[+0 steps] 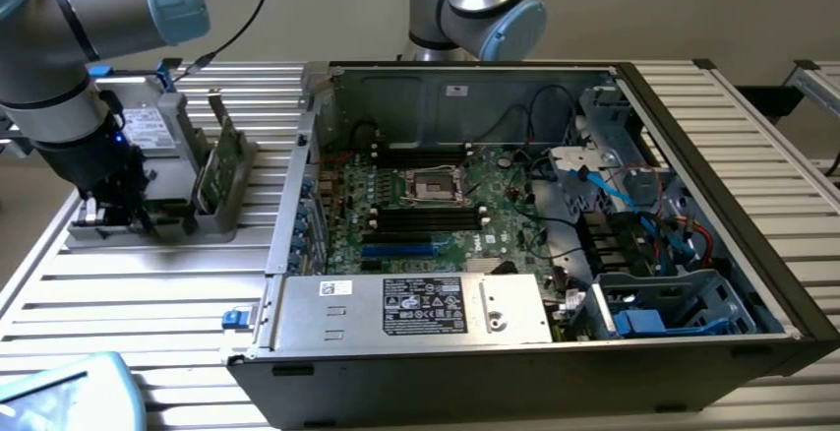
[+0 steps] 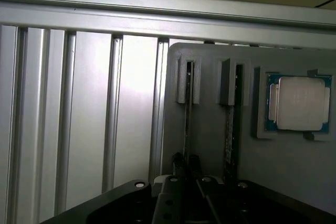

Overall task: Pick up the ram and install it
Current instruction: 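Pick up the ram and move it above insertion slot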

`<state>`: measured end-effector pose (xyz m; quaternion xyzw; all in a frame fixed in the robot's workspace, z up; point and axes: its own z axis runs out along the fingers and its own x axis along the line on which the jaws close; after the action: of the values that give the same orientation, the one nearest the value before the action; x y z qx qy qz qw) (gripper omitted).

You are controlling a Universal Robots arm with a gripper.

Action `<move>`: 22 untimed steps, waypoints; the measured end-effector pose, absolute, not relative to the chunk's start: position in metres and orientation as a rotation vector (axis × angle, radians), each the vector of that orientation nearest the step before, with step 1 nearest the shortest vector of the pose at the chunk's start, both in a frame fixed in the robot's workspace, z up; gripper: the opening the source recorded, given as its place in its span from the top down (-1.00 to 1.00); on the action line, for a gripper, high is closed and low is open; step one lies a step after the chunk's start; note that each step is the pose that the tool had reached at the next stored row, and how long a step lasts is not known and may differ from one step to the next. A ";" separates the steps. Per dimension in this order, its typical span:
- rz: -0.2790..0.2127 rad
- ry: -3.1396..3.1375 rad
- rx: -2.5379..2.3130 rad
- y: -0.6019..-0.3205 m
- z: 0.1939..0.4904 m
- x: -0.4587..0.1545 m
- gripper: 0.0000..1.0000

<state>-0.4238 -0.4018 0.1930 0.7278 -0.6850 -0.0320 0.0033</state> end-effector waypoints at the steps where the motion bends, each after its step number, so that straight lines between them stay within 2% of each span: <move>1: -0.100 -2.147 2.282 -0.402 0.194 -0.424 0.73; 22: -0.093 -2.144 2.278 -0.402 0.207 -0.424 0.73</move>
<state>-0.4238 -0.4019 0.2072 0.7278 -0.6851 -0.0297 0.0060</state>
